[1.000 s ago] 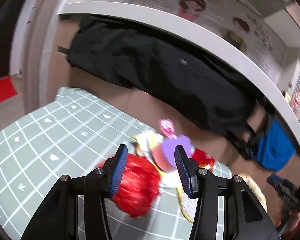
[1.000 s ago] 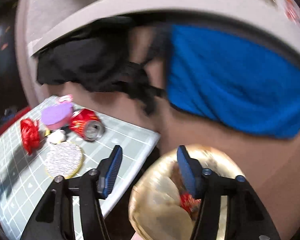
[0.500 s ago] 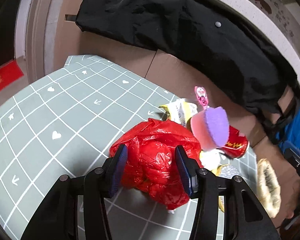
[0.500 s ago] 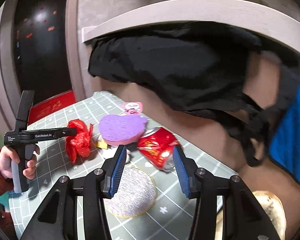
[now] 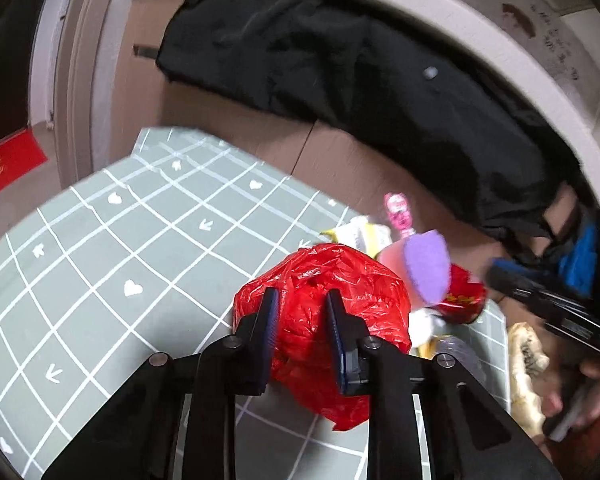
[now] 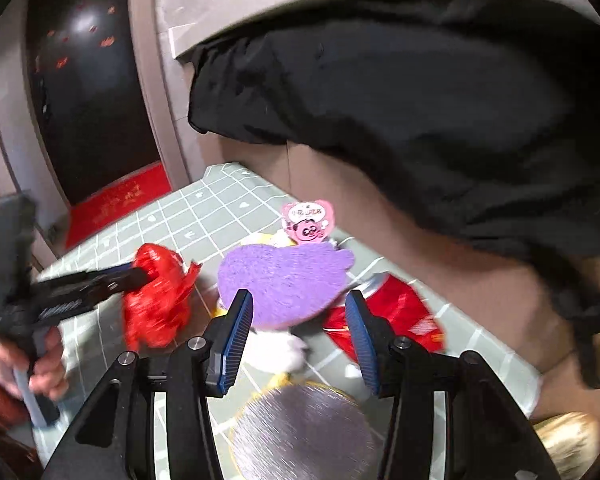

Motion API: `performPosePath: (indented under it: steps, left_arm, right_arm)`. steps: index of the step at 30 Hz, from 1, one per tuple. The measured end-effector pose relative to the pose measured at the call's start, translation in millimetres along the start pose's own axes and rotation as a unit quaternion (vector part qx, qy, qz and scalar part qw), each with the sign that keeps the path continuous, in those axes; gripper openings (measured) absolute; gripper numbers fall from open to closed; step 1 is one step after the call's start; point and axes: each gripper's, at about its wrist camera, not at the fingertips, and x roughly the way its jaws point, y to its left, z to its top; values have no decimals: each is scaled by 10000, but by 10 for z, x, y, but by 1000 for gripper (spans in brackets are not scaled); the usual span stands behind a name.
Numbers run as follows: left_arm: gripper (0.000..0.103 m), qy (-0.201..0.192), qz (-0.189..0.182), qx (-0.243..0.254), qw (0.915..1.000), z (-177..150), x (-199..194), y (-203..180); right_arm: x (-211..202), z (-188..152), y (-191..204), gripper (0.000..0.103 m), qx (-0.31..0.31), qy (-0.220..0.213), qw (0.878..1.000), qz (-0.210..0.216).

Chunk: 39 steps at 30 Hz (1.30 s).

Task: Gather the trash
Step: 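Grasp the red plastic bag with the left gripper while the right grasps the pink candy packet, then carry the red bag and pink packet over the bin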

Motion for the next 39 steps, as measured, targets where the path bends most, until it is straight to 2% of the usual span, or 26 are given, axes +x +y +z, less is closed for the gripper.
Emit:
performPosePath:
  steps: [4,6,10,13,14,19,25,29,30,31,34,35,36,39]
  left_arm:
    - [23,-228,-54,23,9997,17,-249,51]
    - [23,-265,-95,71,9996,18,-324,79]
    - [23,-126,-311,48,9994,1,-376,155]
    - [23,-6,-427,-25,9991,-12,-344,201]
    - [23,-24,-431,-53,9991,-15,-345,222]
    - [23,-20,-413,-43,9991,24,-306,267]
    - [23,94,-429,-138,9989,54,-212,357]
    - [23,225,-427,-195,9986,29,-142,384]
    - [23,232,-431,-179,9986,27,-136,380]
    - [23,231,-427,-165,9987,27,-136,371]
    - [23,219,-437,-148,9987,17,-149,337]
    - [23,217,-440,-156,9987,10,-154,325]
    - [23,213,-442,-161,9987,4,-161,307]
    - [23,180,-452,-124,9987,-13,-189,204]
  right_arm:
    - [316,32,-113,46,494,86,9986,142]
    - [410,73,-165,46,556,30,9984,39]
    - [478,188,-277,46,633,-147,9979,-73]
    - [502,261,-337,46,617,-191,9978,150]
    - [539,298,-322,46,515,-139,9983,212]
    - [760,551,-52,47,-353,120,9992,-146]
    - [1232,788,-15,48,-487,762,9957,-212]
    - [1504,659,64,49,-670,1417,9873,-245]
    - [1544,571,96,48,-703,1612,9843,-153]
    - [1532,524,113,47,-690,1626,9842,-91]
    - [1295,392,128,35,-544,1369,9888,246]
    - [1191,349,130,23,-506,1262,9901,349]
    - [1078,309,142,19,-521,1160,9913,338]
    - [806,300,216,18,-648,807,9944,191]
